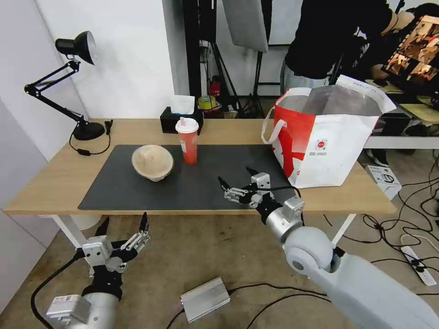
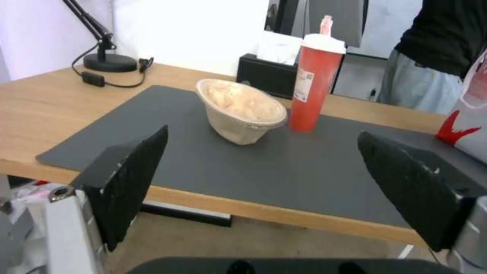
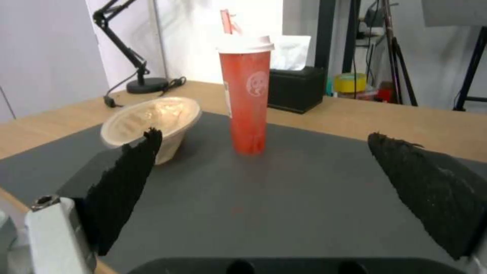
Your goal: Pick up the trash from the table and place it into the takeout bag.
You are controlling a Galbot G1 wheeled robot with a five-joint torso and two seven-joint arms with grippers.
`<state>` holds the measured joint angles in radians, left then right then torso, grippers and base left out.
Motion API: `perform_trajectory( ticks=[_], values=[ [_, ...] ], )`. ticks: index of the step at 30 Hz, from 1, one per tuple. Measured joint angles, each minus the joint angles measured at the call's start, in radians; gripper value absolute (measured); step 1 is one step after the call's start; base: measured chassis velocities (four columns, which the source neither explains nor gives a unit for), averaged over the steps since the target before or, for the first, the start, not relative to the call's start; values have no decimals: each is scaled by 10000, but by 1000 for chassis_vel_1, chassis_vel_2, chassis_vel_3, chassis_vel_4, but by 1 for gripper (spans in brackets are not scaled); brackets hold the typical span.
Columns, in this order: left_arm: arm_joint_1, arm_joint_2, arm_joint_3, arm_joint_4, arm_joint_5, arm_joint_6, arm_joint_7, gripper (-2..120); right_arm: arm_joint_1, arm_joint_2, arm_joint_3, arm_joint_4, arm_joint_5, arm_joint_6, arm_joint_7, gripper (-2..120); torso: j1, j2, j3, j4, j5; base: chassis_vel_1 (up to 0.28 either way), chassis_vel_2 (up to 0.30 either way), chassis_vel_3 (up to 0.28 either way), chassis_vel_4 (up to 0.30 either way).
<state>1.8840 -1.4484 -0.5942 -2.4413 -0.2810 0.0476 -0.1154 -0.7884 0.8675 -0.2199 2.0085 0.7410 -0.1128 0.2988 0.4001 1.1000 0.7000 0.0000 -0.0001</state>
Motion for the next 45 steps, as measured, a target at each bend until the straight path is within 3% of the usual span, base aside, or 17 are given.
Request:
perform_trajectory(
  ticks=[9, 45],
  values=[
    [6, -8, -35, 10, -5, 0, 0, 100, 922, 509, -402, -576, 116, -363, 281, 100, -1, 0, 0, 0, 1, 0, 0, 0, 0],
    [-15, 18, -34, 102, -20, 0, -18, 100, 2148, 1958, -1010, -1985, 66, -820, 510, 100, -1, 1, 0, 0, 1, 0, 0, 0, 0]
  ],
)
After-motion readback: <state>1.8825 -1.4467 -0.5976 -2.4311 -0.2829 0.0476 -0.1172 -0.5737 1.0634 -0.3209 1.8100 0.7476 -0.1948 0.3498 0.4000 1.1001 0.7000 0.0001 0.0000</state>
